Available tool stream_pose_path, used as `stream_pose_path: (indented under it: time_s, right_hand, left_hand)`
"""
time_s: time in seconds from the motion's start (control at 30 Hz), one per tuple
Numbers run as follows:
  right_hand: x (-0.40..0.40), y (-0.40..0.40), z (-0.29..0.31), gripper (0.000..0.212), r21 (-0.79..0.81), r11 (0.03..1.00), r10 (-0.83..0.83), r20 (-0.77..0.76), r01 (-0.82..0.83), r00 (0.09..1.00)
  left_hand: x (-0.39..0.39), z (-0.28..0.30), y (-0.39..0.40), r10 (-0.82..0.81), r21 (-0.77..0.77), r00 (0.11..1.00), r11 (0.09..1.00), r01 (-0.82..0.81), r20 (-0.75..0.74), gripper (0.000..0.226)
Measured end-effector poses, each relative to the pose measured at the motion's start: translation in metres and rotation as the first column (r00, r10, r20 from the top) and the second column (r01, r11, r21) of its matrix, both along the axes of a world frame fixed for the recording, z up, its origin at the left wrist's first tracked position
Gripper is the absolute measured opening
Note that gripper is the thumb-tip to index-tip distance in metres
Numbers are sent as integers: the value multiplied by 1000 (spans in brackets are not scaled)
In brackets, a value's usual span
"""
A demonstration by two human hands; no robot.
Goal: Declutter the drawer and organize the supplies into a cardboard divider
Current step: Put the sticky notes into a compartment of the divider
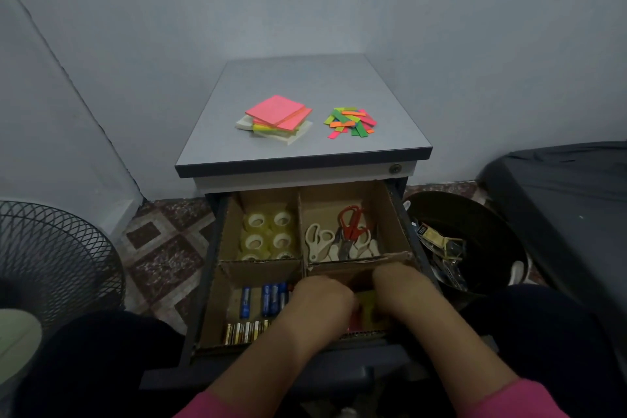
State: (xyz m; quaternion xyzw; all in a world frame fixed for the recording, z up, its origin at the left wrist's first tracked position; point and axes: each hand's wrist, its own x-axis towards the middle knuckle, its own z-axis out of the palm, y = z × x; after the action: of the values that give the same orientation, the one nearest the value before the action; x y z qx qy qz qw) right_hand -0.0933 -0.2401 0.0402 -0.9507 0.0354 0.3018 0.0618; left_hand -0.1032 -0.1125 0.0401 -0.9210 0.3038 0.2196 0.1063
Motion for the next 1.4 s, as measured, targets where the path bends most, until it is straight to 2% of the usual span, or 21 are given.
stream_pose_path:
  time_s: [0.07,0.17,0.4,0.57,0.7,0.87,1.17,1.33,1.4]
  right_hand:
    - [2,5,-7,39,17,1000,8,-90,-6,996]
    - [6,4,-18,49,-27,999,29,-194,-35,981]
    - [11,3,-33,44,-107,992,45,-222,-70,974]
    - [10,5,-31,41,-149,987,26,-231,-62,973]
    - [7,5,-29,39,-134,990,22,-190,-48,981]
    - [1,5,-22,32,-60,998,21,8,-20,1000]
    - [-9,7,-17,28,-85,995,54,108,-45,993]
    - [-7,6,-15,27,-56,998,22,94,-17,995]
    - [-9,3,-16,24,-41,999,6,159,0,987]
  left_hand:
    - [0,0,-2,-62,87,998,994,61,16,35]
    - [3,-4,-8,-62,187,998,980,63,-8,35]
    - [3,0,-17,37,262,998,965,-20,-59,33]
    - [2,1,-16,51,263,996,964,-32,-66,30]
    - [1,4,-16,39,271,997,962,-22,-59,30]
    - [0,4,-12,-21,221,999,975,27,-27,38]
    - [2,-2,-14,5,259,999,966,5,-39,33]
    - [3,0,-15,4,265,999,964,7,-41,33]
    - [3,0,-15,17,270,999,963,-3,-48,32]
